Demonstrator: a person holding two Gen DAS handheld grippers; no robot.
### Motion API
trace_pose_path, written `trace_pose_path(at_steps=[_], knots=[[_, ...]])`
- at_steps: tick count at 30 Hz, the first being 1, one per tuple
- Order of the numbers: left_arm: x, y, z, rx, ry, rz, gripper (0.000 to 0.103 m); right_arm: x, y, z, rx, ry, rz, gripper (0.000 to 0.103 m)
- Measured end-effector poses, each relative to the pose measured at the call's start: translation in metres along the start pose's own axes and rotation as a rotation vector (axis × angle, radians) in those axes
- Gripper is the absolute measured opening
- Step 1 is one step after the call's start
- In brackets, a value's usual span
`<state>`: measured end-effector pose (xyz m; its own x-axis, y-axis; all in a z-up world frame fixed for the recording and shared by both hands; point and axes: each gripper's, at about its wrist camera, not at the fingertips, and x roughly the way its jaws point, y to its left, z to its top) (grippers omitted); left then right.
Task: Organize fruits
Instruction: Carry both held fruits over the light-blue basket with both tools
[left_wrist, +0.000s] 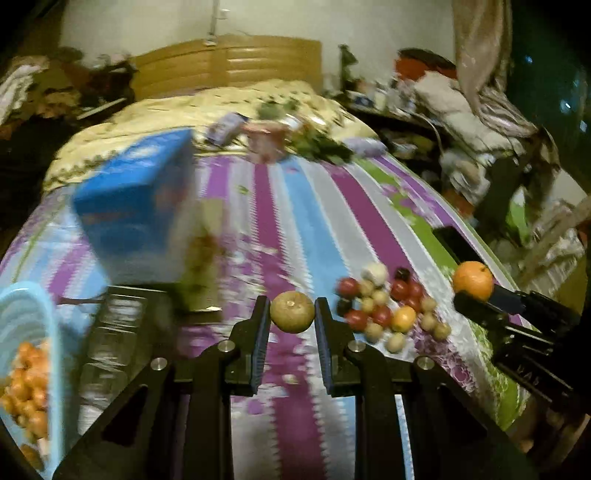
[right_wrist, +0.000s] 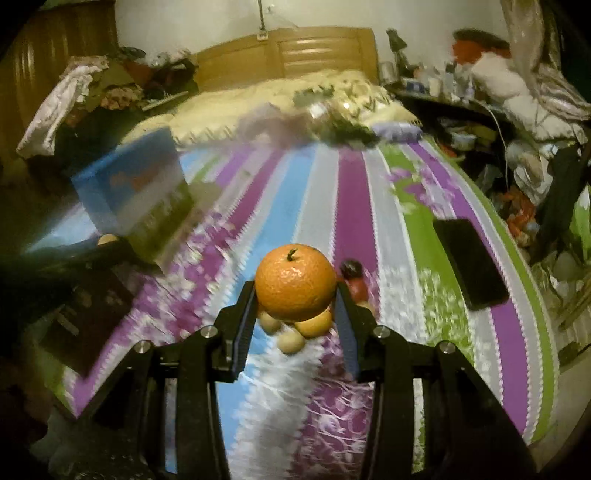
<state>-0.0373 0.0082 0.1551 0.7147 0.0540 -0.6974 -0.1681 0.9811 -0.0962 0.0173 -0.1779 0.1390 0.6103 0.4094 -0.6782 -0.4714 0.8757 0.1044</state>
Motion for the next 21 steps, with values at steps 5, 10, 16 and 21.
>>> trace_pose_path(at_steps=[5, 10, 16, 21], knots=[[-0.042, 0.049, 0.012, -0.073, -0.044, 0.059, 0.024, -0.011, 0.037, 0.023, -0.033, -0.023, 0.03, 0.042], [-0.081, 0.098, 0.013, -0.152, -0.077, 0.111, 0.024, -0.014, 0.076, 0.038, -0.063, -0.043, 0.07, 0.042], [-0.124, 0.159, 0.004, -0.24, -0.111, 0.178, 0.024, -0.015, 0.136, 0.051, -0.109, -0.053, 0.136, 0.042], [-0.153, 0.211, -0.008, -0.31, -0.129, 0.234, 0.024, -0.014, 0.185, 0.058, -0.149, -0.047, 0.203, 0.042]])
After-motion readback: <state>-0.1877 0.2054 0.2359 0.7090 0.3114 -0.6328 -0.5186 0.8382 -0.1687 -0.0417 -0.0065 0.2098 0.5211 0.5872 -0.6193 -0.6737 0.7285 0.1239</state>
